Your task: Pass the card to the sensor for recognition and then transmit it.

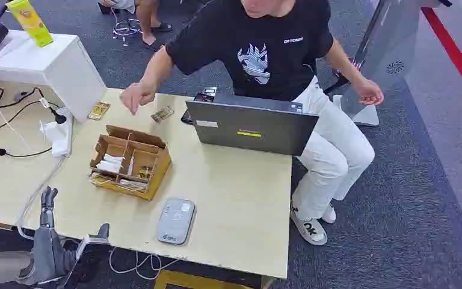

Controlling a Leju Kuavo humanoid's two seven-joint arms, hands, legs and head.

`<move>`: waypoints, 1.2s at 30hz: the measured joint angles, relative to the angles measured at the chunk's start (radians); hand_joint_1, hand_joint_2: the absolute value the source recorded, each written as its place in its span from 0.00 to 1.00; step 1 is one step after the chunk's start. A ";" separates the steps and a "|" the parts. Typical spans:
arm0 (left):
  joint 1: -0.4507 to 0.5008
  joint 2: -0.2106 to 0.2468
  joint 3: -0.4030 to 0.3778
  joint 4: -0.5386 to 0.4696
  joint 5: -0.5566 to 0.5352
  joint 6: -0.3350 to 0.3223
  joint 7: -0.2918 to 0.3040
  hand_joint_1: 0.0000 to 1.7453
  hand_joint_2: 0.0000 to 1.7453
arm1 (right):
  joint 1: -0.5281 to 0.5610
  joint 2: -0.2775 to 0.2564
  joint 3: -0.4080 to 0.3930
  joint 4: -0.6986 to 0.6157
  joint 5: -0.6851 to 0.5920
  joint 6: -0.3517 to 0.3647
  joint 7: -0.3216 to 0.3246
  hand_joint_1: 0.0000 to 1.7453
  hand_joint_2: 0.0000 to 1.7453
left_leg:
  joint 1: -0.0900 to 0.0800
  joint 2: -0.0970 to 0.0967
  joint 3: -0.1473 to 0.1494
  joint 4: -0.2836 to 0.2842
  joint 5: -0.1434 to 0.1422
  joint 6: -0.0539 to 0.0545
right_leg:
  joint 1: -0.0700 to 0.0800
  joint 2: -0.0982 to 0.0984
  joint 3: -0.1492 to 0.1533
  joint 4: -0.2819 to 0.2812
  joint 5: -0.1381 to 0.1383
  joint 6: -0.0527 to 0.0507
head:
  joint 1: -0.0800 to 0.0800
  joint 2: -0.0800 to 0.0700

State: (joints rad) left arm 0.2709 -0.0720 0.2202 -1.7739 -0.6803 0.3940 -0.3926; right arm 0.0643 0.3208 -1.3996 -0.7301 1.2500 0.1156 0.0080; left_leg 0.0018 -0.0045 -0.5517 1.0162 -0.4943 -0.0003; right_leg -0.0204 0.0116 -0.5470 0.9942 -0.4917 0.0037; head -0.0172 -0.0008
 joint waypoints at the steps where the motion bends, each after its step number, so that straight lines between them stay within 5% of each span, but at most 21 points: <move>1: -0.014 0.017 -0.007 0.004 -0.026 0.001 0.010 0.00 1.00 | 0.000 0.001 -0.003 -0.005 0.010 0.000 -0.002 0.00 1.00 | 0.000 0.000 0.000 0.000 0.000 0.000 | 0.000 0.000 0.000 0.000 0.000 0.000 | 0.000 0.000; 16: -0.211 0.208 -0.124 0.088 -0.412 0.024 0.155 0.00 1.00 | -0.001 0.009 -0.065 -0.086 0.153 0.002 -0.044 0.00 1.00 | 0.000 0.000 0.000 0.000 0.001 0.000 | 0.000 0.001 -0.001 0.000 0.000 0.000 | 0.000 0.000; 23: -0.307 0.290 -0.180 0.145 -0.581 0.039 0.222 0.00 1.00 | -0.004 0.010 -0.098 -0.127 0.214 0.058 -0.062 0.00 1.00 | 0.000 0.001 0.000 0.000 0.001 0.000 | 0.000 0.001 -0.001 0.000 0.001 0.000 | 0.000 0.000; 36: -0.433 0.388 -0.249 0.231 -0.849 0.069 0.327 0.00 1.00 | -0.005 0.012 -0.126 -0.180 0.271 0.109 -0.090 0.00 1.00 | 0.000 0.001 0.000 0.000 0.001 -0.001 | 0.000 0.002 -0.001 0.000 0.001 -0.001 | 0.000 0.000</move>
State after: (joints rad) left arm -0.1621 0.3162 -0.0290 -1.5427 -1.5292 0.4627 -0.0657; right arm 0.0596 0.3330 -1.5259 -0.9098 1.5209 0.2243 -0.0824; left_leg 0.0018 -0.0037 -0.5520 1.0165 -0.4934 -0.0009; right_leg -0.0205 0.0135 -0.5483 0.9947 -0.4911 0.0031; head -0.0172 -0.0008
